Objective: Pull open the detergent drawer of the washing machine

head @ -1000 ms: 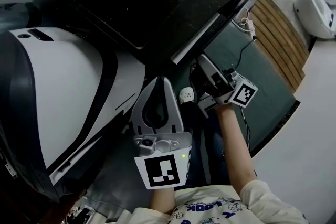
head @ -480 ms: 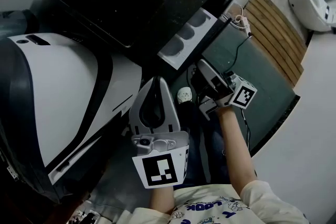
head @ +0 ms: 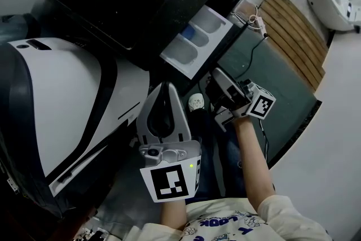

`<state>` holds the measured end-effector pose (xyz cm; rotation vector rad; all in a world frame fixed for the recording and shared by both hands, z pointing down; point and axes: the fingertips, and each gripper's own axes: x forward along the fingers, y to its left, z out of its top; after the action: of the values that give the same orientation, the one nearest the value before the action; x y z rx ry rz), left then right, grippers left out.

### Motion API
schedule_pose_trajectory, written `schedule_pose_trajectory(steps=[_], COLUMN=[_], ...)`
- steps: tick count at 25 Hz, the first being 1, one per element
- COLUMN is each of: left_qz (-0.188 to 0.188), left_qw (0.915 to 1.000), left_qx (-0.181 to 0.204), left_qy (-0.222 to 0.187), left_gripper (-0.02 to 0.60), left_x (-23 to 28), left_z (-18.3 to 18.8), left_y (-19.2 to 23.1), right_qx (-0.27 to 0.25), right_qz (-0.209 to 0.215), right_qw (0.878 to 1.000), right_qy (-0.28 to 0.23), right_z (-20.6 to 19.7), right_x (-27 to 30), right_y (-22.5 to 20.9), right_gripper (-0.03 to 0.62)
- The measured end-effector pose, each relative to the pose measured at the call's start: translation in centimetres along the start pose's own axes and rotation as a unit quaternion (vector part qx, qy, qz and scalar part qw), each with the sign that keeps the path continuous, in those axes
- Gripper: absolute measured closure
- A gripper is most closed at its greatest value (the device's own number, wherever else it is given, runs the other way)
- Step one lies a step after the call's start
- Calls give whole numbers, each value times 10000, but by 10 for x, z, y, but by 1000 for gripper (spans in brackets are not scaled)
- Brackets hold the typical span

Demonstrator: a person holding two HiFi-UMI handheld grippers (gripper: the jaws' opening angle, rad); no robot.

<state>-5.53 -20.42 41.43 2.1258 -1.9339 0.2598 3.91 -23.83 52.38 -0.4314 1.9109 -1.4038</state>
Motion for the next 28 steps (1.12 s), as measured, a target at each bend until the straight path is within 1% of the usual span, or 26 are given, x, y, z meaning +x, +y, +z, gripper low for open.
schedule_pose_trajectory(steps=[4,10,16,19,21,23,28], left_qz=[-106,-61,-203,-198,-129,-108,-223], left_qw=[9998,10000,9996,9997,9999,9999,9996], left_qx=[126,-16,202,168,33,-8,163], left_qy=[-58,25,-60,-26,47,73,-2], left_gripper=[568,568,568,568,568,568,568], left_x=[-1,-4,-6,-6,-6,-5,-3], left_z=[1,-3,-1,-2,-5,-6,-3], left_y=[-7,-13,-21,-24,-24,-25,-29], right_qx=[26,-20,4,-5,3,-2,42], right_qz=[16,-5,0,4,8,1,17], right_qw=[10000,10000,10000,10000,10000,10000,10000], right_qy=[-19,-49,-75,-56,-40,-25,-4], right_z=[1,3,4,4,4,5,5], right_x=[-8,-18,-30,-33,-34,-35,-40], right_y=[3,7,11,12,13,13,13], right_gripper=[393,393,393,393,393,393,393])
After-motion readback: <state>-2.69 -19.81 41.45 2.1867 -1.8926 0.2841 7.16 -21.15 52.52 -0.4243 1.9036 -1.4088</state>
